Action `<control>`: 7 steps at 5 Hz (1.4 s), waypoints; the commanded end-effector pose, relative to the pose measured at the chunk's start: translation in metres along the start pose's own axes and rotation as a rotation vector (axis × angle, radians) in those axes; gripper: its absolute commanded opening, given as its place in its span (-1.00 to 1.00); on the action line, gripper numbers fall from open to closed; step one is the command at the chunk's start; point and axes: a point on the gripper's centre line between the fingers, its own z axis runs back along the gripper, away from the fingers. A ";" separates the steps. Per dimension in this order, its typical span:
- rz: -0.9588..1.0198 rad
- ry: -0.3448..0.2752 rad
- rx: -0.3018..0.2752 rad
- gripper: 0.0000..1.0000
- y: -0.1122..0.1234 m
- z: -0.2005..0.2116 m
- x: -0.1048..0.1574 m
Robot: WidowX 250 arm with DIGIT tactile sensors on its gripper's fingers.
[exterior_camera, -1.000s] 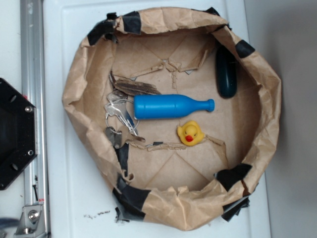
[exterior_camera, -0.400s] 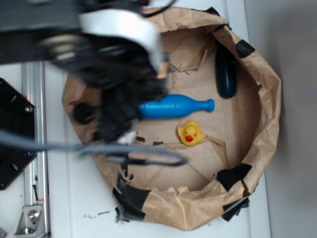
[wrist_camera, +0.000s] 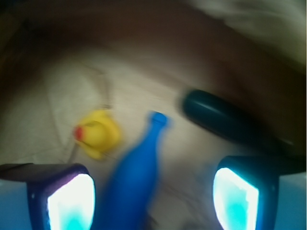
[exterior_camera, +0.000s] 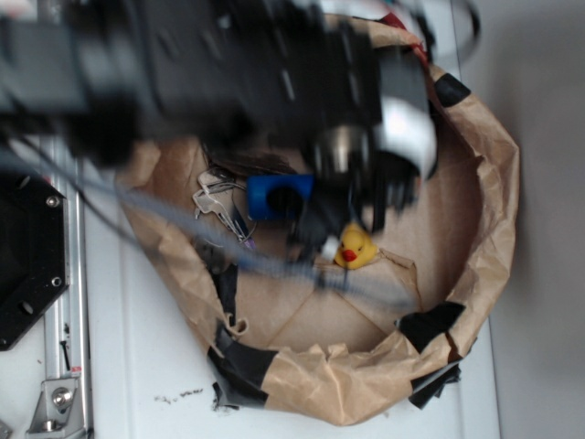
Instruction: Grab the yellow duck.
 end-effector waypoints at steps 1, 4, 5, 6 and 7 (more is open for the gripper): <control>-0.286 -0.026 0.009 1.00 -0.050 -0.022 0.027; -0.125 0.089 0.010 -1.00 -0.001 -0.032 -0.005; -0.081 0.062 0.020 -1.00 0.002 -0.006 -0.009; 0.019 -0.037 0.038 -1.00 0.012 0.035 -0.001; 0.062 -0.075 0.015 1.00 0.015 0.045 0.010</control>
